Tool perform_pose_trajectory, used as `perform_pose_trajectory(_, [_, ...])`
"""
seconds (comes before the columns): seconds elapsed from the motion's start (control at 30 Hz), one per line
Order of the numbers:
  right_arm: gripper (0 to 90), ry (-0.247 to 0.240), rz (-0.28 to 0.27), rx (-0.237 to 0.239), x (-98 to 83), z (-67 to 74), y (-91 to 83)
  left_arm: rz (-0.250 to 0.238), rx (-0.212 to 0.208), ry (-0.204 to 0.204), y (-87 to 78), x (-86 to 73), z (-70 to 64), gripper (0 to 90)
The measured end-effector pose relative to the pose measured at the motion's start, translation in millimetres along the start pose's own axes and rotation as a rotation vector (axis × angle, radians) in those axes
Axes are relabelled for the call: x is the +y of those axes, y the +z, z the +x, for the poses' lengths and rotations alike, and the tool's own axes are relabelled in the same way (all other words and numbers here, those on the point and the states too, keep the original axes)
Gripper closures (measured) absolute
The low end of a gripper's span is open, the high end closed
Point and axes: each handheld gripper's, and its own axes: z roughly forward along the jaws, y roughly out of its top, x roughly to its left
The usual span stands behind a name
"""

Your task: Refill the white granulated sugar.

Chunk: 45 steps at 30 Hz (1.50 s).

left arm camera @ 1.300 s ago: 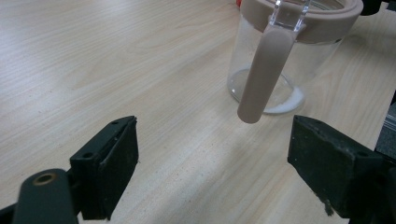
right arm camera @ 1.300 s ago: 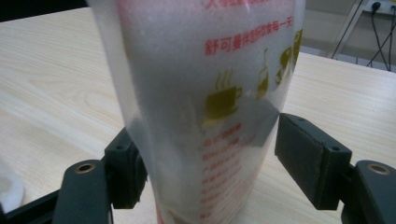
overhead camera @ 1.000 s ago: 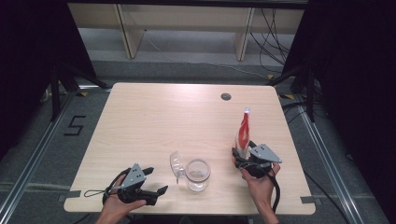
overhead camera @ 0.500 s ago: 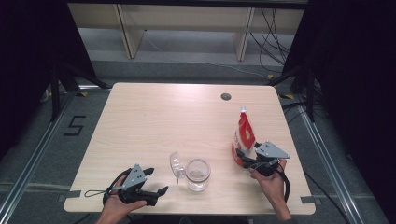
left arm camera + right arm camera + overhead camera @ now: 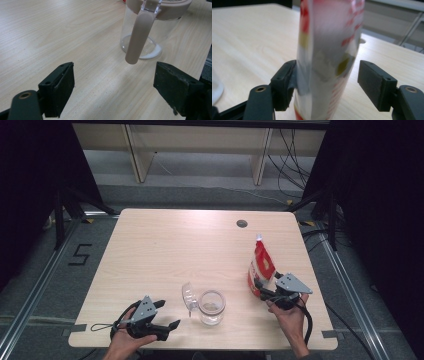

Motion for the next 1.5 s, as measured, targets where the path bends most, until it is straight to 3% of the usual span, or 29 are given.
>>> perform_pose_trajectory(0.1, [26.9, 0.039, -0.020, -0.033, -0.5, 3.7, -0.8, 0.012, 0.001, 0.019, -0.4, 0.1, 1.3, 16.5])
perform_pose_trajectory(0.13, [26.4, 0.043, -0.036, -0.032, -0.6, 3.3, -0.1, -0.011, -0.007, -0.009, 1.0, -0.1, -0.9, 16.5])
perform_pose_trajectory(0.2, [24.7, 0.053, -0.075, -0.052, -2.4, 5.3, 0.2, 0.002, -0.003, 0.002, 0.4, -0.1, 0.1, 16.4])
perform_pose_trajectory(0.27, [21.8, 0.083, -0.081, -0.044, -5.2, 5.6, 3.4, 0.002, -0.008, 0.004, 1.2, -0.4, 0.2, 16.3])
perform_pose_trajectory(0.3, [21.2, 0.079, -0.086, -0.052, -6.3, 5.6, 4.6, 0.005, -0.004, -0.025, 1.3, -0.9, -1.8, 16.2])
perform_pose_trajectory(0.37, [19.3, 0.087, -0.061, -0.040, -6.8, 5.6, 5.9, 0.005, -0.005, -0.014, 1.3, -0.7, -1.5, 16.1])
perform_pose_trajectory(0.4, [19.4, 0.075, -0.074, -0.071, -7.2, 7.4, 6.8, 0.004, -0.005, -0.017, 1.4, -0.7, -1.6, 16.1])
perform_pose_trajectory(0.5, [19.9, 0.070, -0.071, -0.053, -8.0, 10.7, 11.2, 0.003, -0.007, -0.026, 2.2, -1.1, -1.6, 16.0])
perform_pose_trajectory(0.6, [20.6, 0.056, -0.071, -0.074, -9.7, 15.3, 15.3, 0.001, -0.006, -0.027, 2.2, -1.3, -1.8, 16.0])
perform_pose_trajectory(0.67, [21.8, 0.010, -0.079, -0.092, -10.5, 14.7, 18.8, 0.004, -0.004, -0.026, 1.9, -1.3, -1.9, 16.0])
perform_pose_trajectory(0.83, [25.1, 0.012, -0.096, -0.090, -13.3, 17.3, 28.2, 0.003, -0.005, -0.029, 2.1, -1.5, -2.1, 16.0])
perform_pose_trajectory(0.9, [26.3, 0.050, -0.118, -0.086, -14.4, 17.2, 30.0, 0.003, -0.005, -0.029, 2.0, -1.6, -2.1, 16.0])
perform_pose_trajectory(0.97, [27.4, 0.058, -0.141, -0.097, -14.2, 16.3, 30.6, 0.004, -0.005, -0.029, 2.1, -1.6, -2.0, 16.0])
perform_pose_trajectory(1.0, [27.9, 0.042, -0.140, -0.112, -14.1, 15.6, 30.6, -0.005, -0.006, -0.039, 2.7, -1.7, -2.8, 16.0])
perform_pose_trajectory(1.07, [28.1, 0.060, -0.148, -0.088, -14.1, 15.9, 31.3, -0.003, -0.006, -0.025, 2.5, -1.5, -2.4, 16.0])
perform_pose_trajectory(1.17, [28.8, 0.048, -0.143, -0.114, -15.6, 15.9, 31.7, -0.002, -0.003, -0.029, 2.8, -1.6, -3.4, 16.0])
perform_pose_trajectory(1.4, [30.0, 0.063, -0.145, -0.097, -17.1, 17.3, 33.4, 0.002, -0.002, -0.028, 2.6, -1.5, -3.3, 16.0])
perform_pose_trajectory(1.5, [31.5, 0.046, -0.155, -0.122, -18.5, 16.8, 34.2, -0.010, -0.010, -0.032, 3.4, -1.8, -3.8, 16.0])
